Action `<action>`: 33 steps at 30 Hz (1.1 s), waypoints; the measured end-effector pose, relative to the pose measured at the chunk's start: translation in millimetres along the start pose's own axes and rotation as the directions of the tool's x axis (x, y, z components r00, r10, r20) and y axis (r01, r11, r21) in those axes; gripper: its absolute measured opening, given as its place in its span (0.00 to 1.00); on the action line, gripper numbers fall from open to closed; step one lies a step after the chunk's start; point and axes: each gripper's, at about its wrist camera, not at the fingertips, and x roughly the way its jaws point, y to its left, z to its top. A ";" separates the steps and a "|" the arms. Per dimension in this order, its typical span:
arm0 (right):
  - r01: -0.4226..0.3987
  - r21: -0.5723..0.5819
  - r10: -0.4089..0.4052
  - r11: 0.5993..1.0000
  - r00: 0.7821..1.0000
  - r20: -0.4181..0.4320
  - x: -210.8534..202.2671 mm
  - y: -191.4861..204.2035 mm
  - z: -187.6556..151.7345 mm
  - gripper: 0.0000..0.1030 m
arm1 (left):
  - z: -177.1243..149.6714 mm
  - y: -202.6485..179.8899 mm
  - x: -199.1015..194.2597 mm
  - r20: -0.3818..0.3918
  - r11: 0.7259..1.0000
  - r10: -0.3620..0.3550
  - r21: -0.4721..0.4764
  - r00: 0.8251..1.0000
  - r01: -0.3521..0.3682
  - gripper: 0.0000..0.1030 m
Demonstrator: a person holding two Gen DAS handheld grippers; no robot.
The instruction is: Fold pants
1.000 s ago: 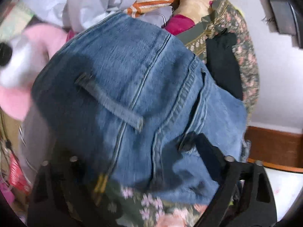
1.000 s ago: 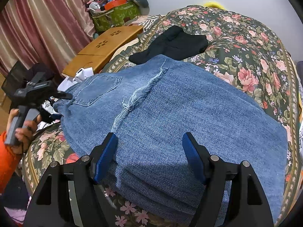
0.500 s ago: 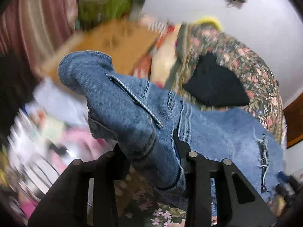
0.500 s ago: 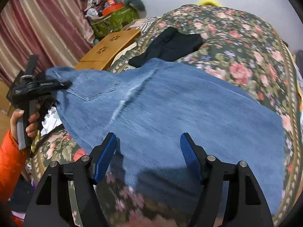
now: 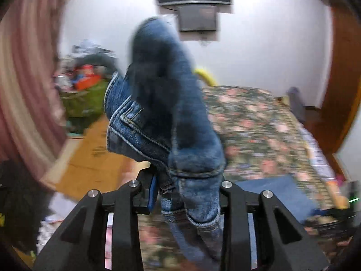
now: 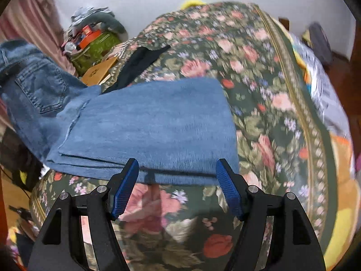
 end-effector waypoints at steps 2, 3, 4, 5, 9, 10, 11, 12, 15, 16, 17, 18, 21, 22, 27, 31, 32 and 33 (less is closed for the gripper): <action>-0.034 0.017 0.034 0.999 0.999 -0.024 8.3 -4.7 -4.8 0.67 | 4.5 -25.1 2.1 -0.015 0.998 -0.061 0.017 0.998 0.061 0.31; -0.029 0.002 0.029 1.000 1.000 -0.005 9.0 -3.1 -6.4 0.67 | 6.7 -40.4 6.8 -0.025 0.996 -0.089 0.029 0.996 0.090 0.30; -0.028 -0.014 0.028 1.000 1.000 -0.004 7.4 -2.3 -7.5 0.67 | 8.5 -58.1 13.4 -0.040 0.992 -0.121 0.043 0.992 0.122 0.30; -0.034 -0.024 0.034 0.999 0.999 -0.003 6.3 -0.6 -7.5 0.67 | 8.7 -71.7 19.6 -0.055 0.988 -0.144 0.053 0.988 0.147 0.30; -0.059 -0.027 0.059 0.998 0.998 0.002 7.4 -1.3 -7.3 0.67 | 8.7 -125.5 52.7 -0.133 0.977 -0.196 0.059 0.971 0.206 0.30; -0.062 -0.027 0.062 0.998 0.998 0.005 7.7 -1.4 -7.9 0.67 | 7.8 -133.6 60.4 -0.152 0.976 -0.200 0.054 0.968 0.210 0.30; -0.065 -0.026 0.065 0.998 0.998 0.008 8.0 -2.9 -8.4 0.67 | 5.7 -141.6 67.9 -0.170 0.976 -0.200 0.054 0.965 0.212 0.30; -0.072 -0.022 0.072 0.997 0.997 0.012 7.1 -3.7 -8.8 0.67 | 2.4 -151.5 80.3 -0.198 0.975 -0.199 0.056 0.960 0.213 0.30; -0.095 -0.002 0.095 0.996 0.995 0.020 5.1 -7.4 -9.2 0.67 | -10.0 -171.7 105.4 -0.287 0.971 -0.204 0.062 0.936 0.231 0.32; -0.098 0.004 0.098 0.995 0.995 0.022 4.3 -8.3 -8.8 0.67 | -13.7 -177.1 113.6 -0.319 0.968 -0.210 0.063 0.924 0.241 0.34; -0.100 0.007 0.099 0.995 0.995 0.024 2.5 -8.7 -9.6 0.67 | -18.5 -183.0 121.6 -0.351 0.966 -0.213 0.065 0.912 0.251 0.35; -0.099 0.009 0.099 0.995 0.995 0.026 0.0 -10.2 -10.7 0.67 | -24.5 -193.2 128.2 -0.386 0.959 -0.224 0.075 0.895 0.273 0.39; -0.096 0.016 0.096 0.995 0.995 0.035 -7.8 -16.0 -13.7 0.67 | -32.3 -210.0 134.2 -0.429 0.945 -0.233 0.111 0.873 0.307 0.43; -0.095 0.022 0.094 0.995 0.995 0.040 -11.2 -18.1 -14.6 0.67 | -35.1 -213.4 133.9 -0.435 0.942 -0.220 0.137 0.873 0.306 0.45; -0.094 0.039 0.091 0.995 0.993 0.069 -27.0 -26.7 -14.7 0.67 | -32.5 -213.2 117.6 -0.413 0.926 -0.286 0.113 0.865 0.360 0.72; -0.094 0.045 0.090 0.995 0.992 0.086 -32.0 -26.0 -13.1 0.67 | -21.7 -214.5 97.5 -0.360 0.924 -0.286 0.141 0.888 0.355 0.82; -0.095 0.045 0.091 0.994 0.992 0.088 -31.6 -26.4 -12.0 0.66 | -17.2 -212.7 96.4 -0.340 0.930 -0.274 0.146 0.900 0.338 0.84; -0.094 0.043 0.090 0.995 0.992 0.090 -31.9 -24.9 -12.1 0.66 | -12.7 -207.4 92.7 -0.312 0.935 -0.267 0.147 0.912 0.324 0.86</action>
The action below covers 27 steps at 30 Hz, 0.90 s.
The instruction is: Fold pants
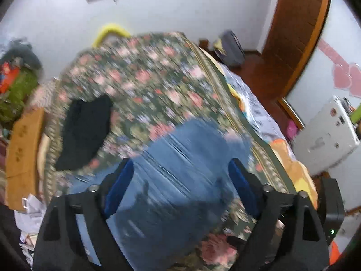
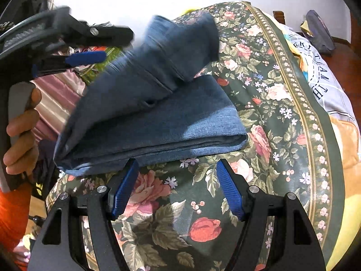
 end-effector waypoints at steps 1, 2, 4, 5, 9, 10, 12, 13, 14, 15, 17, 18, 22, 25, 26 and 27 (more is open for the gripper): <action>0.000 -0.003 0.000 1.000 1.000 0.001 0.6 1.2 0.5 0.66 | 1.8 6.5 -5.9 0.019 1.000 -0.003 -0.007 1.000 0.003 0.87; -0.001 -0.007 0.001 1.000 1.000 0.001 0.2 2.6 0.3 0.67 | 3.2 14.0 -10.3 0.031 1.000 -0.010 -0.021 0.999 0.010 0.87; -0.004 -0.015 0.004 1.000 1.000 -0.003 0.1 6.4 -0.1 0.66 | 6.4 34.0 -16.8 0.057 0.999 0.006 -0.052 0.998 -0.003 0.94; -0.005 -0.018 0.005 1.000 1.000 -0.005 0.9 7.3 0.4 0.66 | 7.7 42.4 -16.7 0.065 0.998 0.026 -0.061 0.998 -0.022 0.96; -0.015 -0.029 0.015 0.999 1.000 -0.004 1.9 17.0 2.1 0.67 | 11.5 91.0 6.3 0.036 0.985 0.156 -0.081 0.987 -0.153 0.98; -0.019 -0.030 0.019 0.999 1.000 -0.004 3.1 19.7 2.8 0.67 | 12.2 104.0 16.9 0.010 0.981 0.177 -0.085 0.984 -0.175 0.98; -0.025 -0.034 0.025 0.999 1.000 -0.004 4.9 25.1 4.2 0.67 | 10.2 128.1 41.7 -0.053 0.975 0.205 -0.073 0.977 -0.209 0.98; -0.025 -0.036 0.025 0.999 1.000 -0.004 6.3 26.7 5.2 0.67 | 7.9 137.3 55.0 -0.081 0.973 0.219 -0.059 0.972 -0.224 0.98; -0.025 -0.039 0.025 0.999 1.000 -0.005 7.9 29.0 6.1 0.67 | 5.5 143.3 63.6 -0.099 0.971 0.232 -0.044 0.968 -0.237 0.98; -0.024 -0.041 0.024 0.999 1.000 -0.006 10.0 31.0 7.2 0.67 | 1.4 151.3 78.2 -0.127 0.965 0.257 -0.019 0.958 -0.261 0.98; -0.017 -0.042 0.017 0.999 1.000 0.000 12.6 35.0 8.3 0.67 | -9.1 165.4 109.0 -0.199 0.957 0.289 0.030 0.936 -0.289 0.98; -0.014 -0.041 0.014 0.999 1.000 0.007 13.5 36.3 9.0 0.67 | -18.1 172.1 125.4 -0.248 0.956 0.292 0.053 0.924 -0.288 0.98; 0.009 -0.034 -0.009 0.999 1.000 0.011 17.9 40.2 12.5 0.68 | -46.5 202.2 149.3 -0.331 0.986 0.151 -0.013 0.931 -0.165 0.99; 0.025 -0.029 -0.025 0.999 1.000 0.008 19.7 40.1 15.0 0.69 | -64.8 219.5 136.6 -0.304 0.990 0.102 -0.063 0.947 -0.127 0.99; 0.033 -0.029 -0.033 0.999 0.999 0.008 19.9 40.2 15.4 0.69 | -71.1 222.0 131.0 -0.291 0.990 0.101 -0.069 0.952 -0.126 0.99; 0.043 -0.030 -0.042 0.999 0.999 0.006 20.2 40.4 15.7 0.69 | -80.1 224.4 123.1 -0.277 0.989 0.098 -0.079 0.956 -0.124 0.99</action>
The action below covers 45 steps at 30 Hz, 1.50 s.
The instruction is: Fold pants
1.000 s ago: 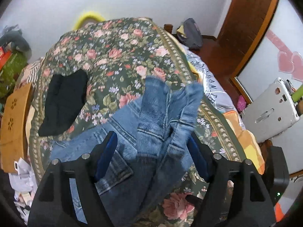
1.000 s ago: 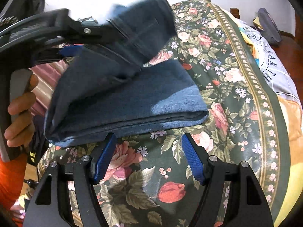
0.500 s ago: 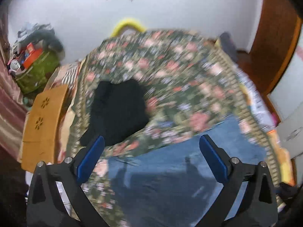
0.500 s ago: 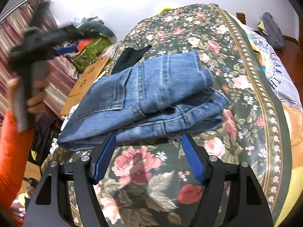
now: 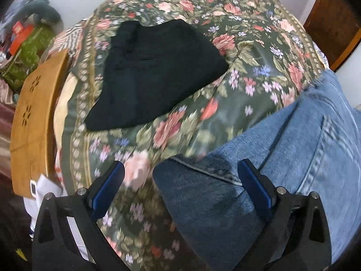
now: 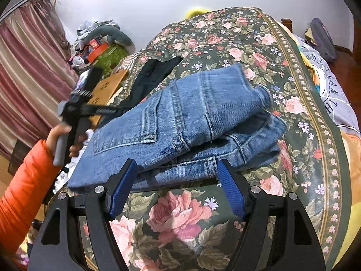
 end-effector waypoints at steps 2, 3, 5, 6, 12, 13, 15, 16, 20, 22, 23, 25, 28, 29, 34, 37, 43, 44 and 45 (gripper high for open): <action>0.010 0.003 -0.010 1.000 1.000 0.001 -0.8 -0.6 0.1 0.69 | -16.7 5.7 -10.6 0.010 1.000 -0.007 -0.010 1.000 0.007 0.99; 0.012 0.006 -0.012 1.000 1.000 0.001 -1.6 -0.5 -0.5 0.69 | -25.1 8.9 -16.9 0.013 1.000 -0.013 -0.015 1.000 0.013 0.99; 0.013 0.012 -0.013 1.000 1.000 -0.001 -2.7 0.7 -1.5 0.69 | -42.1 12.0 -31.8 0.017 0.999 -0.029 -0.018 0.999 0.029 0.99; 0.009 0.013 -0.009 1.000 1.000 0.000 -4.0 1.9 -2.9 0.69 | -49.1 10.4 -38.0 0.020 0.999 -0.035 -0.021 0.999 0.036 0.99; -0.003 -0.025 0.003 1.000 1.000 0.011 -14.4 17.7 -14.7 0.69 | -89.1 2.3 -67.3 0.034 0.995 -0.079 -0.056 0.996 0.081 0.99; -0.004 -0.028 0.005 1.000 1.000 0.011 -15.4 19.6 -16.1 0.69 | -93.0 -1.5 -70.2 0.038 0.995 -0.089 -0.050 0.995 0.090 0.99; -0.012 -0.038 0.012 0.999 1.000 0.009 -18.3 24.2 -21.2 0.69 | -101.5 -11.5 -77.4 0.039 0.993 -0.110 -0.040 0.993 0.112 0.99; -0.013 -0.045 0.013 0.999 1.000 0.010 -19.8 26.2 -24.2 0.69 | -106.6 -19.4 -82.3 0.041 0.991 -0.124 -0.035 0.991 0.125 0.99; 0.021 -0.072 -0.020 0.997 1.000 0.018 -23.8 29.8 -33.9 0.69 | -115.5 -47.7 -93.0 0.034 0.983 -0.184 -0.005 0.982 0.184 0.99; 0.068 -0.088 -0.065 0.994 0.997 0.035 -27.2 27.5 -37.9 0.71 | -117.6 -64.7 -101.1 0.065 0.989 -0.150 0.025 0.987 0.148 0.98; 0.073 -0.092 -0.070 0.993 0.997 0.039 -28.8 25.4 -39.2 0.71 | -118.0 -72.9 -108.3 0.104 0.995 -0.097 0.038 0.990 0.094 0.98; 0.072 -0.080 -0.070 0.994 0.997 0.034 -30.3 17.5 -40.9 0.69 | -118.6 -83.0 -120.3 0.171 0.998 -0.041 0.055 0.984 0.032 0.97; 0.114 -0.079 -0.113 0.990 0.993 0.026 -25.8 5.7 -45.1 0.60 | -118.4 -94.9 -126.6 0.218 0.995 0.011 0.091 0.976 -0.031 0.89; 0.120 -0.080 -0.118 0.990 0.993 0.028 -25.3 2.8 -47.1 0.56 | -118.4 -96.9 -123.3 0.209 0.994 0.030 0.096 0.978 -0.051 0.86; 0.067 -0.051 -0.067 0.996 0.998 0.015 -23.0 -8.0 -50.7 0.54 | -121.9 -82.9 -102.9 0.159 0.997 0.051 0.055 0.986 -0.061 0.80; 0.099 -0.104 -0.099 0.990 0.995 0.003 -26.7 0.8 -43.2 0.52 | -117.7 -76.0 -108.9 0.171 0.995 0.070 0.054 0.983 -0.081 0.80; 0.109 -0.093 -0.104 0.990 0.993 0.054 -40.0 -8.4 -10.0 0.55 | -89.1 -73.6 -134.5 0.252 0.994 0.066 0.072 0.966 -0.086 0.80; 0.106 -0.081 -0.101 0.991 0.993 0.067 -40.0 -11.8 -3.3 0.55 | -79.0 -73.8 -137.3 0.264 0.995 0.052 0.072 0.963 -0.073 0.81; 0.108 -0.066 -0.103 0.992 0.991 0.080 -38.5 -16.6 6.2 0.55 | -70.1 -74.3 -138.9 0.276 0.996 0.040 0.071 0.960 -0.061 0.81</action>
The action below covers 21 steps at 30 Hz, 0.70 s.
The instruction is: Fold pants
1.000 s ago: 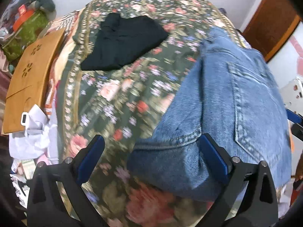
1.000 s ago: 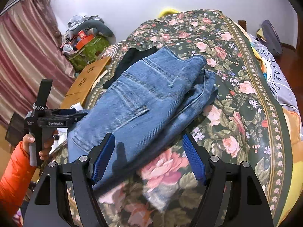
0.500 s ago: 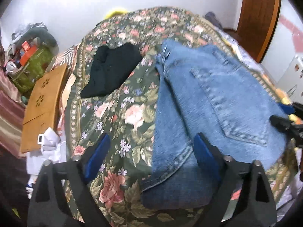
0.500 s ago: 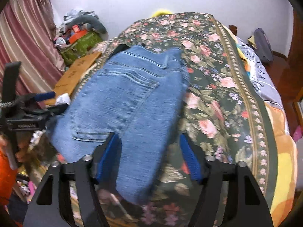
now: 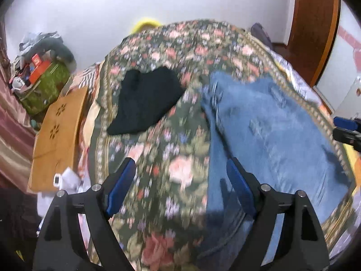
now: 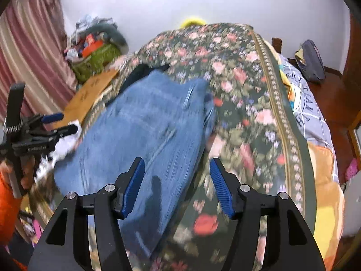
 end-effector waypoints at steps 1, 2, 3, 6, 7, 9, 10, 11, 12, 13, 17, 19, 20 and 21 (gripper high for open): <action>0.003 0.010 -0.003 1.000 1.000 0.007 2.7 -2.8 5.3 0.55 | 8.0 -0.4 1.4 0.011 1.000 -0.007 -0.003 1.000 0.007 0.82; 0.002 0.022 -0.002 1.000 1.000 0.016 6.7 -6.4 11.9 0.55 | 18.1 -0.8 4.1 0.023 1.000 -0.016 -0.006 1.000 0.016 0.82; -0.003 0.030 0.002 1.000 1.000 0.025 10.6 -9.4 17.7 0.55 | 27.5 -1.4 7.6 0.032 1.000 -0.024 -0.007 0.999 0.025 0.83; -0.008 0.056 0.006 0.998 0.999 0.032 28.4 -19.5 36.4 0.55 | 51.2 -4.8 20.1 0.061 1.000 -0.009 -0.014 0.998 0.010 0.83; -0.008 0.055 0.007 0.998 0.999 0.031 34.4 -21.9 40.8 0.55 | 60.0 -6.3 27.1 0.068 1.000 -0.003 -0.013 0.998 0.004 0.83; -0.010 0.057 0.008 0.998 1.000 0.025 48.3 -27.0 49.7 0.55 | 75.1 -9.4 42.8 0.058 1.000 -0.016 -0.010 0.998 0.016 0.83; -0.015 0.060 0.015 0.998 1.000 0.014 57.6 -29.7 54.6 0.55 | 79.9 -10.8 49.1 0.049 1.000 -0.025 -0.009 0.998 0.025 0.83; -0.025 0.061 0.025 0.998 1.000 0.002 65.3 -31.9 58.4 0.54 | 85.2 -12.9 56.6 0.038 0.999 -0.037 -0.007 0.999 0.037 0.83; -0.037 0.061 0.038 0.997 0.999 -0.013 75.9 -33.4 62.7 0.54 | 92.1 -16.7 67.3 0.020 0.998 -0.059 0.000 0.998 0.059 0.83; -0.040 0.058 0.042 0.997 0.999 -0.027 82.7 -34.2 65.8 0.51 | 95.9 -19.3 74.5 0.006 0.997 -0.078 0.005 0.997 0.078 0.83; -0.071 0.030 0.074 0.997 0.991 -0.114 116.6 -33.4 73.2 0.43 | 100.5 -40.1 107.5 -0.094 0.985 -0.154 0.060 0.984 0.160 0.83; -0.092 0.034 0.096 0.995 0.986 -0.137 127.7 -33.7 72.1 0.37 | 95.5 -51.2 121.1 -0.124 0.985 -0.120 0.107 0.985 0.134 0.84; -0.098 0.035 0.102 0.995 0.985 -0.137 130.2 -33.7 71.4 0.28 | 92.0 -54.6 125.5 -0.125 0.985 -0.105 0.123 0.987 0.121 0.84; -0.101 0.031 0.104 0.994 0.986 -0.132 131.9 -32.8 70.0 0.25 | 88.3 -56.1 127.9 -0.119 0.985 -0.091 0.134 0.989 0.107 0.85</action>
